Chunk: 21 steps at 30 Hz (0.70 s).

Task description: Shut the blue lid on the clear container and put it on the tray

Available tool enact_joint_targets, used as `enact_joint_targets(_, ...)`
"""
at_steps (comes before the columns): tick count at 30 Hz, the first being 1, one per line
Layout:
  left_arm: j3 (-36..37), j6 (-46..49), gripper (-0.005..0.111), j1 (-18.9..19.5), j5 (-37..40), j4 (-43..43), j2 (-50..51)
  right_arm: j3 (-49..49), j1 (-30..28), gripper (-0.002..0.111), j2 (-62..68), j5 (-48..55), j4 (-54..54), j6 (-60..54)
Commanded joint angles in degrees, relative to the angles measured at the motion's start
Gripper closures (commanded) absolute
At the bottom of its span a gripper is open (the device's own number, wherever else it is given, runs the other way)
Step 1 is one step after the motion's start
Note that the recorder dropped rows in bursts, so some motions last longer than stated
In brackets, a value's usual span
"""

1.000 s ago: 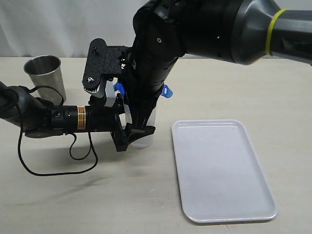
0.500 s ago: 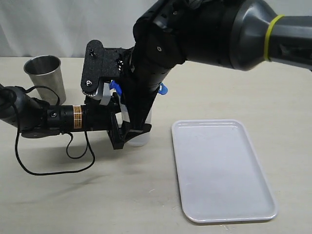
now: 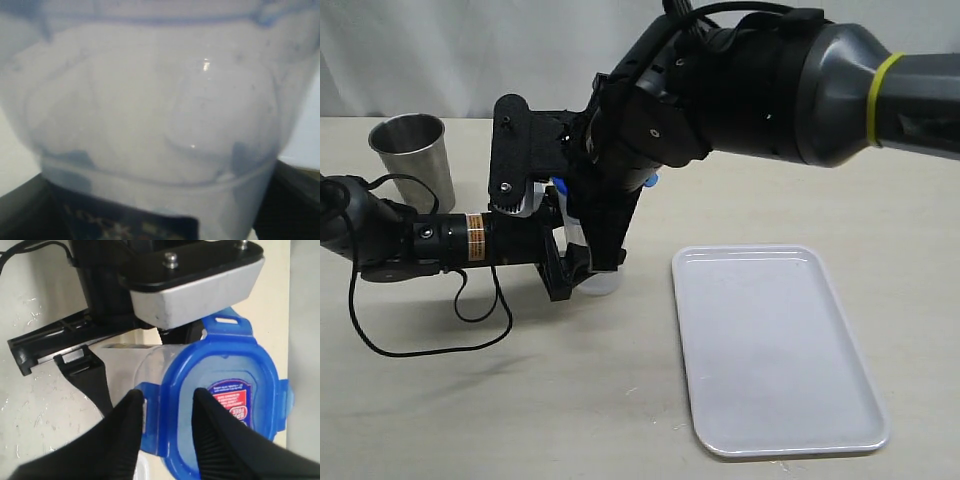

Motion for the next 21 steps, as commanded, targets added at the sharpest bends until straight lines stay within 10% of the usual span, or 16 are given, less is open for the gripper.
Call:
enact_joint_targets(1, 0.0, 1.6, 0.107, -0.2, -6.0, 5.6, -1.4, 4.1, -1.4, 0.071, 4.3, 3.6, 1.3, -2.4)
enact_joint_targets(21, 0.0, 1.6, 0.107, -0.2, -6.0, 6.8, -1.4, 7.1, -1.4, 0.068, 3.1, 2.9, -3.8, -4.0)
